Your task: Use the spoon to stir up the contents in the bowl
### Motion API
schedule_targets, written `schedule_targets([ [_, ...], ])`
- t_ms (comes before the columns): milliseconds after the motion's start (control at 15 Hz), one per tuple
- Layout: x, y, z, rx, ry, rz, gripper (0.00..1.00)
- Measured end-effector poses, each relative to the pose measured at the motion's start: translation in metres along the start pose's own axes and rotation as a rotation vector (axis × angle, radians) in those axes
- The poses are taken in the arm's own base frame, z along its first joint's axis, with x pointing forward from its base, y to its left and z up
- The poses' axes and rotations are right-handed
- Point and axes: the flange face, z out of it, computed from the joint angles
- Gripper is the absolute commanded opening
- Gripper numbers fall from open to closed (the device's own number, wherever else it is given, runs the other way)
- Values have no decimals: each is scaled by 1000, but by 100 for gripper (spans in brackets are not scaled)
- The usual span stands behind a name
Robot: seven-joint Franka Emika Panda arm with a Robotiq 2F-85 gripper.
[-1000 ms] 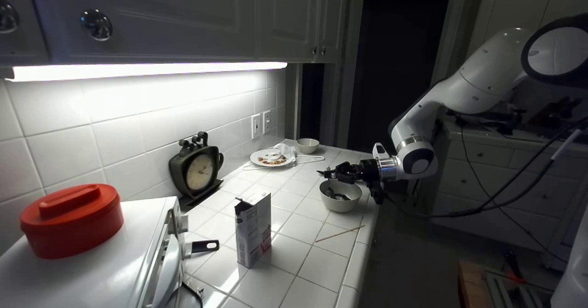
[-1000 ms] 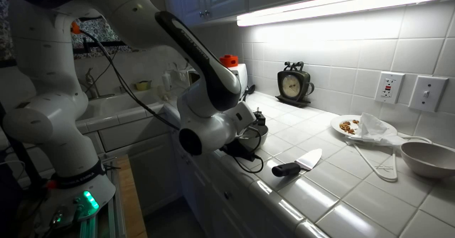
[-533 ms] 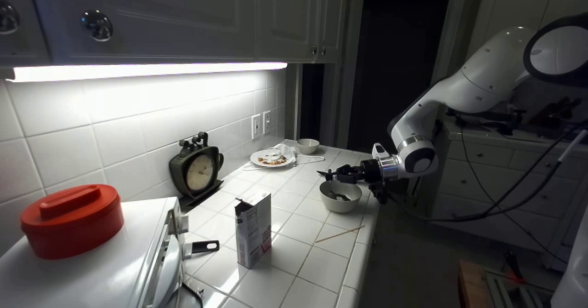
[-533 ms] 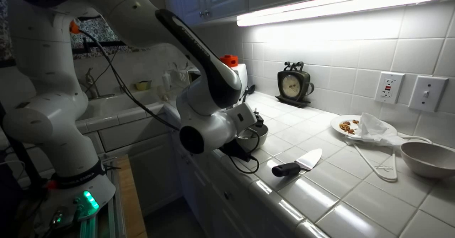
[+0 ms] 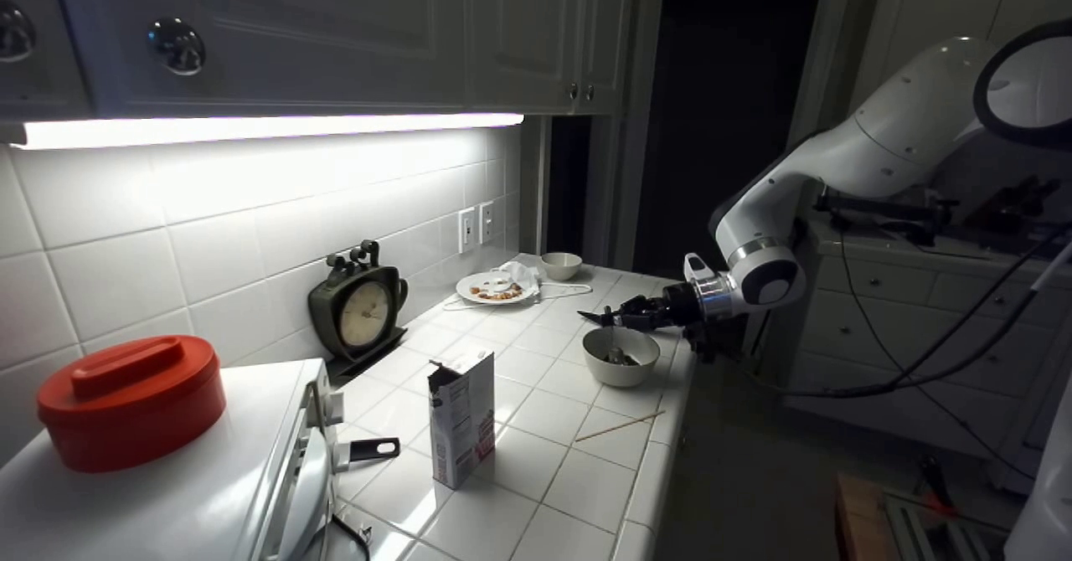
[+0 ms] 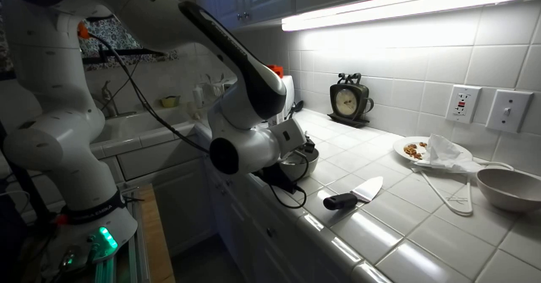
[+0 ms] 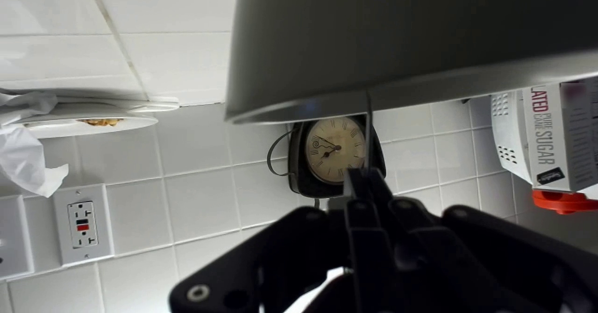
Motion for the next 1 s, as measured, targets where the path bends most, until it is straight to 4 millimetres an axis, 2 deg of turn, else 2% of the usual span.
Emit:
schedule_targets([
  [400, 5, 12, -5, -84, -15, -44, 1],
  [1000, -3, 6, 14, -33, 73, -47, 1],
])
